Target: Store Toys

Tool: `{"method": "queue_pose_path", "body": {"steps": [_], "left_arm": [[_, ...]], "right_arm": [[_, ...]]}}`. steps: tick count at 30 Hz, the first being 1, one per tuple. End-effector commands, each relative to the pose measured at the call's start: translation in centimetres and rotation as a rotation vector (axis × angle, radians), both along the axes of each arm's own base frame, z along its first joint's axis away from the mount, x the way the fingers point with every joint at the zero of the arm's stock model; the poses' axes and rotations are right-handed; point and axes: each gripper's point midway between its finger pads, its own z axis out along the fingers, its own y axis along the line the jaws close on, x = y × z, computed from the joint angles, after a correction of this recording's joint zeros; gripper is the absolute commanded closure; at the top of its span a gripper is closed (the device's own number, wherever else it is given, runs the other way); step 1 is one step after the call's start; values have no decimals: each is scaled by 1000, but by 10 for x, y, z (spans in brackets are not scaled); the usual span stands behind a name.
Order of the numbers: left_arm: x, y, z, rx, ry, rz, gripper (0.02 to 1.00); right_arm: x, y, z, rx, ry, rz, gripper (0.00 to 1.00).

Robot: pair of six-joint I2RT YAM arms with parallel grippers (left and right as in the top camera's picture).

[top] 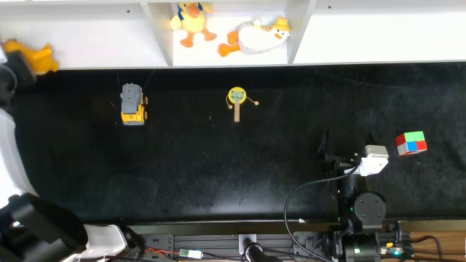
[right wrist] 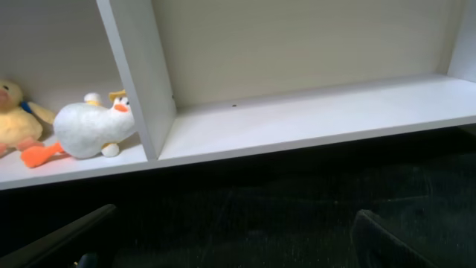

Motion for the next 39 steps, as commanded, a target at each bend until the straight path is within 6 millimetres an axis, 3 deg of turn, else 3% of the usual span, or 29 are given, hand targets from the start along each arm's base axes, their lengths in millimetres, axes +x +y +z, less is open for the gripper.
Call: {"method": "queue_pose_path", "body": {"steps": [1,13,26,39], "left_arm": [[16,1,10,76,-5,53,982],[37,1,-10,143,29,51,980],[33,-6,-21,103,64,32,982],[43,-16,-17,115,42,9,980]], "right_arm": [[0,-1,-4,8,1,-5,9],[0,-1,-4,8,1,-5,7],[0,-1,-4,8,1,-5,5],[0,-1,-4,8,1,-5,7]]}}
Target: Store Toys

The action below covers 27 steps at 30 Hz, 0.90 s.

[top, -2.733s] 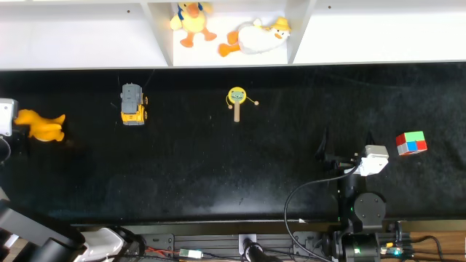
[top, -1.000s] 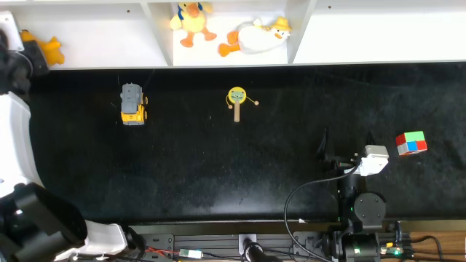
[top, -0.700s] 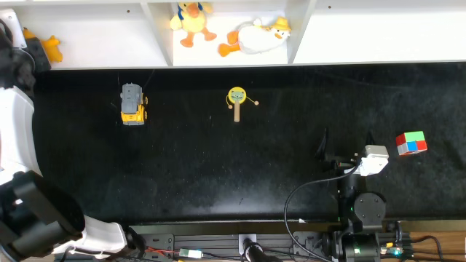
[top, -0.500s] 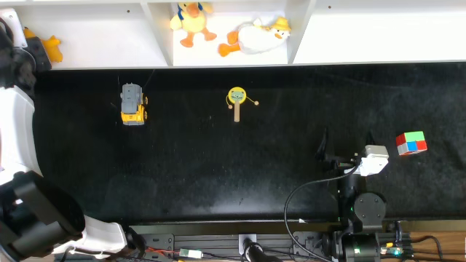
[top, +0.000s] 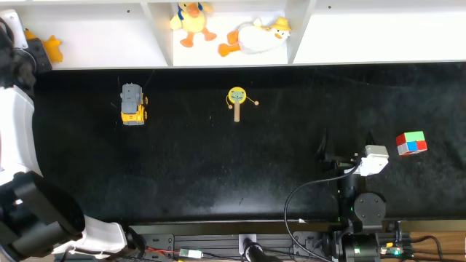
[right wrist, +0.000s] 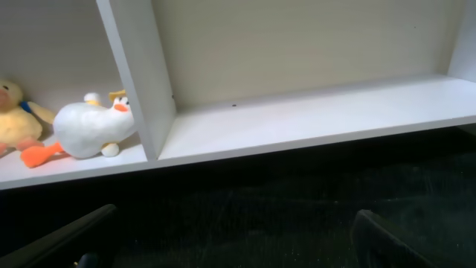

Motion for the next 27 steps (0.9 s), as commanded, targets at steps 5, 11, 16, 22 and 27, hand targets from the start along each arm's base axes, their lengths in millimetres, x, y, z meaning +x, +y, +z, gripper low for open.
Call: {"method": "queue_pose_path", "body": {"steps": [5,11,16,22,27], "left_arm": [[15,-15,4,12,-15,-35,969],[17,-16,1,0,-20,-29,956],[20,-16,1,1,-29,-28,952],[23,-14,-4,-1,-26,-28,945],[26,-15,-13,-13,-15,-31,934]], "right_arm": [[0,-1,-4,8,0,-5,7],[0,-1,-4,8,0,-5,5],[0,-1,-4,8,0,-5,7],[0,-1,-4,8,0,-5,5],[0,-1,-4,7,0,-5,5]]}}
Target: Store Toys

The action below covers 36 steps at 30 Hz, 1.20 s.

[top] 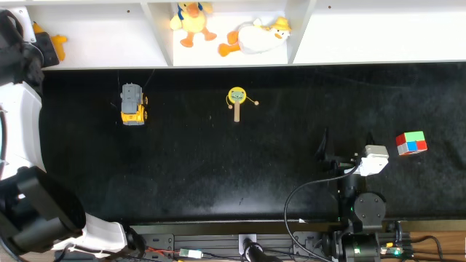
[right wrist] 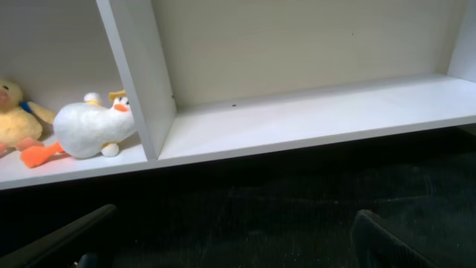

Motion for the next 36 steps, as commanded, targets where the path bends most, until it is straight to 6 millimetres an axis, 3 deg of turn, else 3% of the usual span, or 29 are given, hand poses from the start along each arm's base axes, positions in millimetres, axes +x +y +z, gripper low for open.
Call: {"method": "queue_pose_path", "body": {"steps": [1,11,18,24,25,26,36], "left_arm": [[8,-3,-13,-34,13,-4,934],[9,-3,-14,-34,14,-4,890],[10,-3,-12,-30,5,-5,441],[12,-2,-9,-26,-6,-5,172],[12,-2,-9,-25,-9,-5,58],[12,-2,-9,-24,-11,-5,20],[15,-1,-4,-17,-30,-6,20]], "right_arm": [[0,-1,-4,7,1,-5,5],[0,-1,-4,8,1,-5,5],[0,-1,-4,7,1,-5,5],[0,-1,-4,7,1,-5,7],[0,-1,-4,8,1,-5,5],[0,-1,-4,8,1,-5,5],[0,-1,-4,7,1,-5,7]]}}
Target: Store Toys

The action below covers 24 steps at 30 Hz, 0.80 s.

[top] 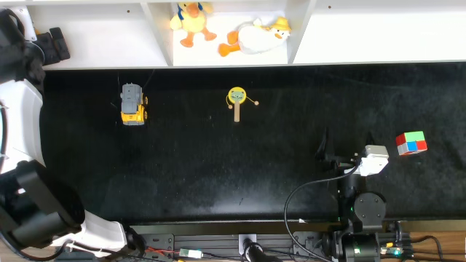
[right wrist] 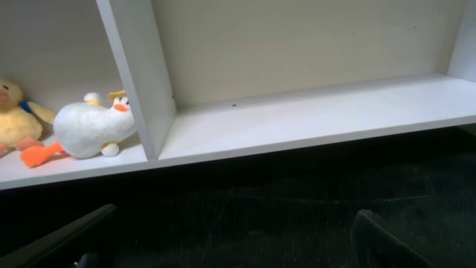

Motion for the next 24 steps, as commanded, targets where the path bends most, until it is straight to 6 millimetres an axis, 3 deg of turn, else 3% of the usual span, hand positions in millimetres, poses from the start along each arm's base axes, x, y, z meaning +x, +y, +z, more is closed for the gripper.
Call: {"method": "queue_pose_path", "body": {"steps": [1,15,24], "left_arm": [[8,-3,0,-4,-16,-14,20],[10,-2,3,1,-30,-14,20],[-5,-8,30,9,-47,-13,20]], "right_arm": [[0,-1,-4,7,0,-5,5],[0,-1,-4,7,0,-5,7],[0,-1,-4,8,0,-5,7]]}}
